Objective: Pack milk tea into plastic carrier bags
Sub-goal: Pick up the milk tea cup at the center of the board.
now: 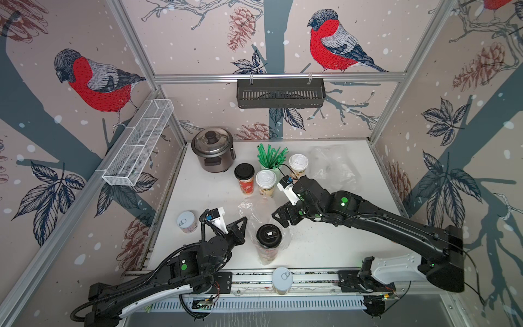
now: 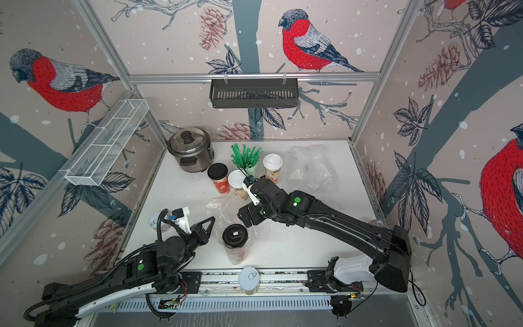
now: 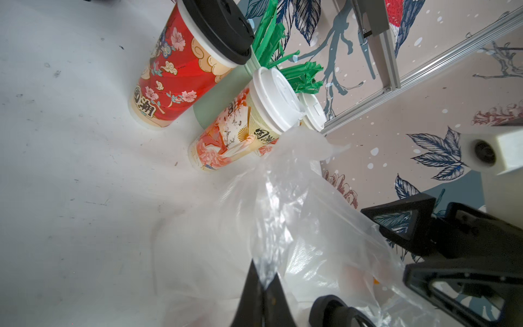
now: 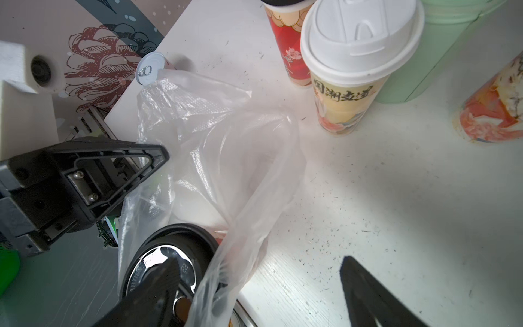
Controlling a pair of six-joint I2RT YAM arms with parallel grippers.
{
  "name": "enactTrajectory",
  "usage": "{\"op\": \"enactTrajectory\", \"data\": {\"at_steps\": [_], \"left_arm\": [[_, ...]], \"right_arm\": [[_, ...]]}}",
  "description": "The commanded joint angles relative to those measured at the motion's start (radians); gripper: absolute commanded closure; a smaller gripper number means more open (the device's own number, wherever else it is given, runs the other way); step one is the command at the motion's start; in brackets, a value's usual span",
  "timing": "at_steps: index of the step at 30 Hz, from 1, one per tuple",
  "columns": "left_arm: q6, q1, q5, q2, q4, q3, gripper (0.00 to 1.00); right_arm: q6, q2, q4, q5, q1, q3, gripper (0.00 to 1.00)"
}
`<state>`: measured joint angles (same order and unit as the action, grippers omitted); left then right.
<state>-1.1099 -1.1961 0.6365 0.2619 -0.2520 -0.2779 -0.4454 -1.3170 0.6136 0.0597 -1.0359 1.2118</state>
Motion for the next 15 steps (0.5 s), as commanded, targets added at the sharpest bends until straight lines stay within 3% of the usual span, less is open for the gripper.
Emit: {"op": "enactTrajectory", "data": {"at_steps": [1,8,15], "left_arm": [[-0.008,0.0,0.041,-0.006,-0.026,0.008,1.0],[0.023,0.0,0.058,-0.012,0.0,0.008,1.0],[0.039,0.0,0.056,-0.001,0.026,0.0,1.0]], "right_arm": [[0.019,0.01,-0.019,-0.001,0.051,0.013,0.1],[0.081,0.05,-0.074,0.031,0.214,0.061,0.07],[0.168,-0.067,-0.07,-0.02,0.434,0.146,0.06]]}}
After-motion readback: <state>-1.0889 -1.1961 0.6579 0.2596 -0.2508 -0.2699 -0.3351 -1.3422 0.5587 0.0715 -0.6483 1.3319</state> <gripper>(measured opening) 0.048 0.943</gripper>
